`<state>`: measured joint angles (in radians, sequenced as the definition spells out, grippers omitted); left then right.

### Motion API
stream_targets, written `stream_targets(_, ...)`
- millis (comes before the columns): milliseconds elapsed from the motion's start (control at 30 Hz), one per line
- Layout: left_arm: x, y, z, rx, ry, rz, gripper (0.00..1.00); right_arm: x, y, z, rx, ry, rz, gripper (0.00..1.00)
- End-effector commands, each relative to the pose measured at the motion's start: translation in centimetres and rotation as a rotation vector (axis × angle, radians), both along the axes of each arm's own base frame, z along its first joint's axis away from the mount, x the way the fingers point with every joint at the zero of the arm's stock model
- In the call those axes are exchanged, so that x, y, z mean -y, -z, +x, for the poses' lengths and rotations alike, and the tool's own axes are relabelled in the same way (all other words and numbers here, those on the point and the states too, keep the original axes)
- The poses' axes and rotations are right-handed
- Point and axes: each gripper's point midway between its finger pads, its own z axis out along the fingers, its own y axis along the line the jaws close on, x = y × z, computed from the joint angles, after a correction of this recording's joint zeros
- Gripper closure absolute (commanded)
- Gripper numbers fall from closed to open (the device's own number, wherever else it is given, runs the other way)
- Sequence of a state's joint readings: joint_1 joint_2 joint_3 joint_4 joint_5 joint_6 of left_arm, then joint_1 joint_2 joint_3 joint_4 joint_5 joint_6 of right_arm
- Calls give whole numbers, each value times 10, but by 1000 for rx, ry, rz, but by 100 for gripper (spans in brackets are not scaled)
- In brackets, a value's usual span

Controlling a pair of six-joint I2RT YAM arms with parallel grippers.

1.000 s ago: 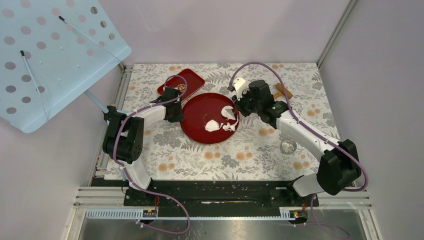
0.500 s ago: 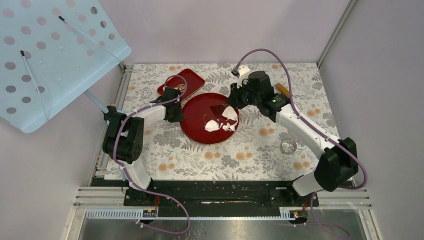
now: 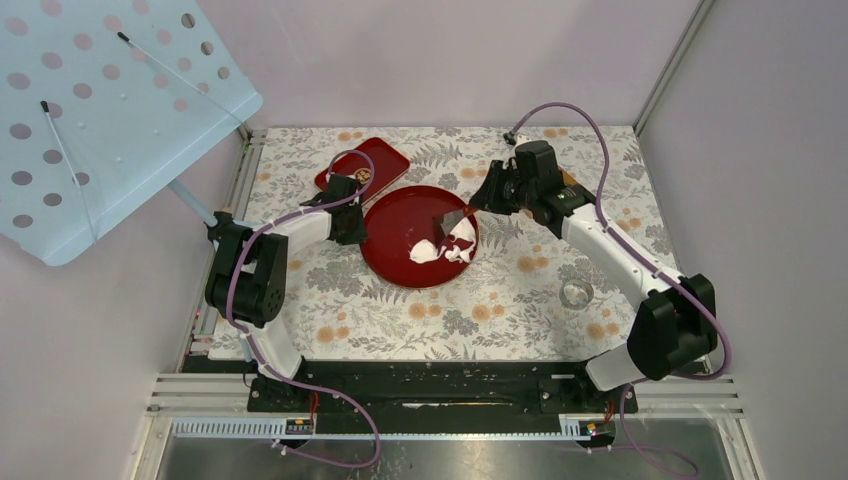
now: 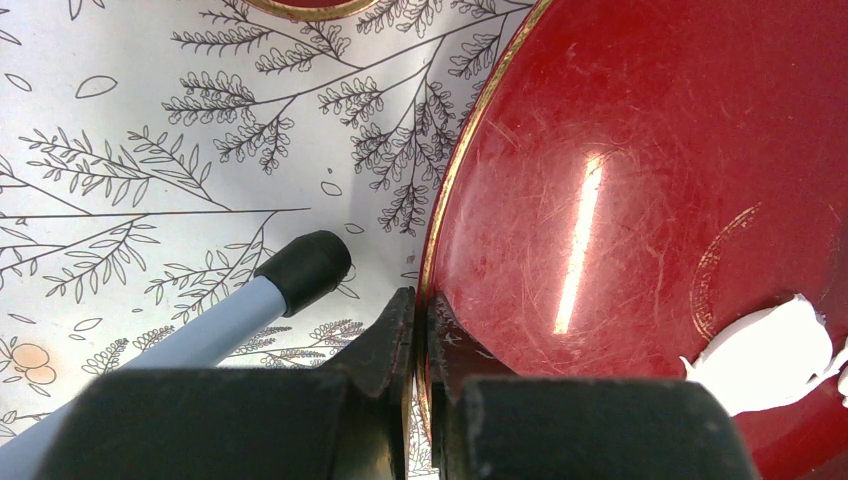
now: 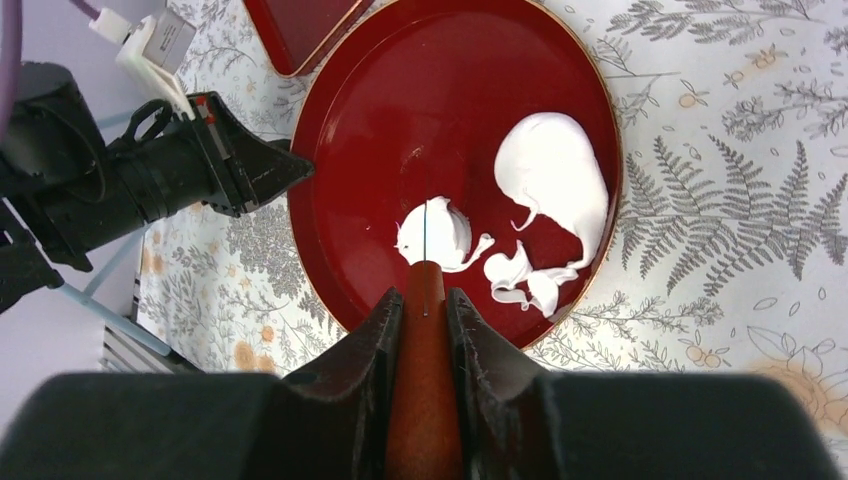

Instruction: Roll out the dumpling wrappers from the dough

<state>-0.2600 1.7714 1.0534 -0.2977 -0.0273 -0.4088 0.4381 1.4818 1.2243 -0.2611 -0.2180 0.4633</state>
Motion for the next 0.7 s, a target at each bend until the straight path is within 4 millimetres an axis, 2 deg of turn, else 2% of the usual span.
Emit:
stream_targets(0,-12,-3,7,29,-13,51,100,10,7,4,-75,98,52,100)
stream_targets(133,-12,-3,6,28,-14,50,100,15,28,3,-127,124,31,100)
stream_targets(300,-12,-3,7,28,-14,50,100,15,43,1,-169,123,33,100)
stream_targets(667,-13,-3,7,29,-15,49,100,10,54,1,-212,114,41,100)
